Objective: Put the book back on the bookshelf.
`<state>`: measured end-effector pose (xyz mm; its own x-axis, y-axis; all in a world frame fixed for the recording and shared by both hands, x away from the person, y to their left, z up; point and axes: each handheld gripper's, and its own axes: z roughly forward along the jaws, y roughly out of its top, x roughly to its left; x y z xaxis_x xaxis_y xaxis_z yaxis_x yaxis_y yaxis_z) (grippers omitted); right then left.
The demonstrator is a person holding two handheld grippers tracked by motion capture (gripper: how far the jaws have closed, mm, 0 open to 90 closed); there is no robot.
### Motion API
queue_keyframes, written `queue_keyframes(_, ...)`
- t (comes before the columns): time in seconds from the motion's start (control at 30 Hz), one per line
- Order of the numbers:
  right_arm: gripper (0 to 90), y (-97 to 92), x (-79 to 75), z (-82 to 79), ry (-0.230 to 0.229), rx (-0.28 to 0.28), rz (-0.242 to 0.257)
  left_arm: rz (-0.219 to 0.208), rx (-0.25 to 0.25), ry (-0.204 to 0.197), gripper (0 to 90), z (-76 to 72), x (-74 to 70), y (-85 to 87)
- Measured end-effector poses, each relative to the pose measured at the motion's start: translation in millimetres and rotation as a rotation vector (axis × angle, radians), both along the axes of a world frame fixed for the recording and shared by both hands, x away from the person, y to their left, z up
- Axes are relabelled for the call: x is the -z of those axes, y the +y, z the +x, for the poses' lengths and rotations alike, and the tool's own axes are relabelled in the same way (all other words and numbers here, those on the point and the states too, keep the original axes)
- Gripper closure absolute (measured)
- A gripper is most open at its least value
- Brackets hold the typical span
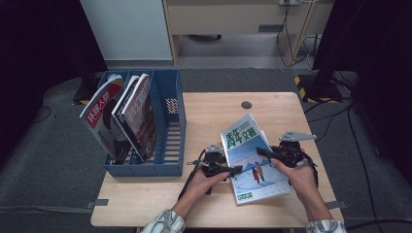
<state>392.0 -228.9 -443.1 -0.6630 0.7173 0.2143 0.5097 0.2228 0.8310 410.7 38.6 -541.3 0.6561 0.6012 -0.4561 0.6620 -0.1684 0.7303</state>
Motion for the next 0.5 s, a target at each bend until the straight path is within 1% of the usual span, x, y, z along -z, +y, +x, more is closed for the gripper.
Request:
queue_keyframes(0.2, 75.6, -0.2, -0.1, 0.1, -0.004, -0.003, 0.013, -0.004, 0.012, 0.000, 7.8, 2.0, 0.1, -2.1)
queue_keyframes(0.37, 75.6, -1.9, 0.1, 0.6, 0.001, -0.008, 0.029, -0.027, 0.027, 0.011, 8.0, 4.5, 1.0, -2.6)
queue_keyframes(0.43, 75.5, -2.4, 0.9, 0.9, 0.002, -0.007, 0.034, -0.026, 0.036, 0.001, 9.4, 3.9, 0.4, -3.5)
queue_keyframes(0.47, 75.5, -2.5, 1.7, 1.2, 0.001, -0.005, 0.035, -0.016, 0.038, -0.006, 10.6, 3.3, 0.0, -4.7)
queue_keyframes(0.5, 75.5, -2.7, 2.8, 1.6, 0.004, -0.004, 0.037, -0.011, 0.039, -0.004, 10.1, 3.5, 0.0, -5.0)
